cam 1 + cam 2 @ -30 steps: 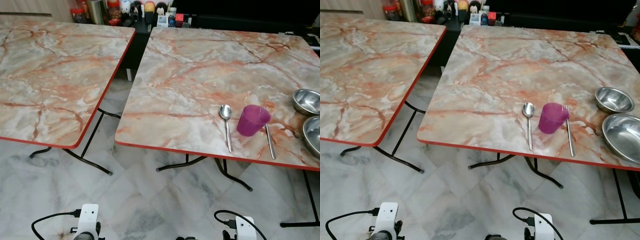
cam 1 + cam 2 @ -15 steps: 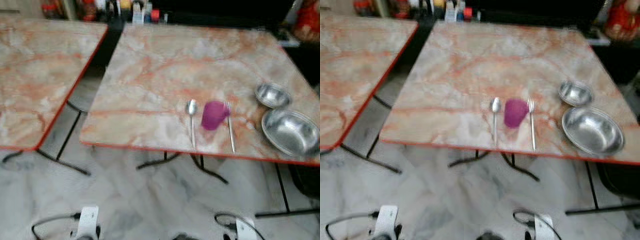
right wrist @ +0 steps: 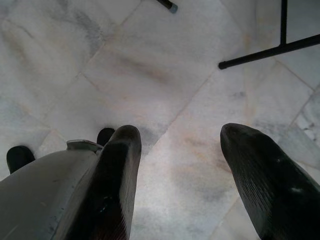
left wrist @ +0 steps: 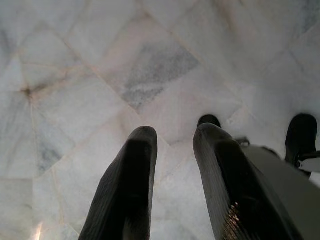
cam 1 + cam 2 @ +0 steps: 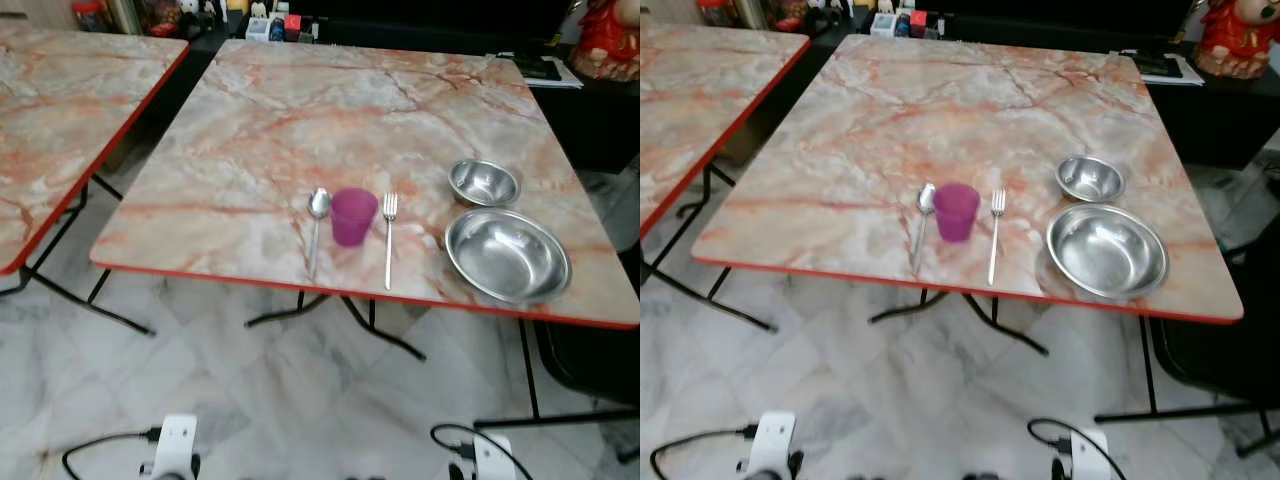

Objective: Setting the table

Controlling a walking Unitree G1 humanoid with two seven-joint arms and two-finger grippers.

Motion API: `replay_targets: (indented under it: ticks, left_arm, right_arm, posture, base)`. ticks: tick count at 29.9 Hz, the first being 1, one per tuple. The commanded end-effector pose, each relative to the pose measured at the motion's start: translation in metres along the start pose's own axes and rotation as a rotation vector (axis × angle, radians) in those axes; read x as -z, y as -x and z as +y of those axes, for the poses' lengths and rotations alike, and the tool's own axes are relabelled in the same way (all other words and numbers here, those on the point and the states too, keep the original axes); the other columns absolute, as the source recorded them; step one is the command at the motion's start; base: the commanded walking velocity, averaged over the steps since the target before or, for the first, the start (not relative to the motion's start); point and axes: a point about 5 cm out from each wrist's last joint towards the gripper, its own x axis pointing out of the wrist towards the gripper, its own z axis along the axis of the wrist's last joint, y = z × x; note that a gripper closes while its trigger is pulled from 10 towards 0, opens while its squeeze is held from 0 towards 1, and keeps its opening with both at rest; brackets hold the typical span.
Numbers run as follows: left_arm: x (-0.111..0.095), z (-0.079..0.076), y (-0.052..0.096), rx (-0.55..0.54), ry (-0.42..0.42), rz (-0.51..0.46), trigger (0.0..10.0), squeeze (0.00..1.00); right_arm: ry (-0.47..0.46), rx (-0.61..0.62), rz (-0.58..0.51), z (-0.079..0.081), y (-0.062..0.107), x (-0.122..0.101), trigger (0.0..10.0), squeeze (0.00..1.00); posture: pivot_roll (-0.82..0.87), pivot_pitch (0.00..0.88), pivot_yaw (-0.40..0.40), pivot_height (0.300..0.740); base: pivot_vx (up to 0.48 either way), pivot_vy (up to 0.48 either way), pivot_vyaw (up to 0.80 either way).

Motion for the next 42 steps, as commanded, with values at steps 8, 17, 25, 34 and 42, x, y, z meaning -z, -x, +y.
replay_targets:
  ticks: [8,17,25,34,42]
  left_arm:
    - [0.008,0.001,0.002,0.007,-0.024,0.026,10.0,0.00]
    - [0.009,0.002,0.002,0.006,-0.031,0.026,10.0,0.00]
    - [0.007,0.001,0.001,0.014,-0.037,0.024,10.0,0.00]
    - [0.008,0.000,0.002,0.016,-0.036,0.030,10.0,0.00]
    - [0.009,0.001,0.002,0.014,-0.041,0.035,10.0,0.00]
  right_arm:
    - [-0.018,0.014,-0.025,-0.002,0.002,0.002,10.0,0.00]
    - [0.021,-0.024,-0.066,0.001,0.002,-0.002,10.0,0.00]
    - [-0.034,-0.013,-0.121,0.002,0.003,-0.006,10.0,0.00]
    - [-0.084,0.023,-0.170,0.001,0.003,-0.010,10.0,0.00]
    - [-0.142,0.189,-0.149,-0.007,0.005,-0.004,10.0,0.00]
  posture:
    - [-0.06,0.149,-0.020,0.740]
    - [-0.06,0.139,-0.022,0.740]
    - [-0.09,0.151,-0.011,0.740]
    - [-0.08,0.156,-0.006,0.740]
    - [-0.09,0.161,-0.001,0.740]
  base:
    - [0.000,0.000,0.00]
    - [0.000,0.000,0.00]
    - [0.000,0.000,0.00]
    - [0.000,0.000,0.00]
    - [0.000,0.000,0.00]
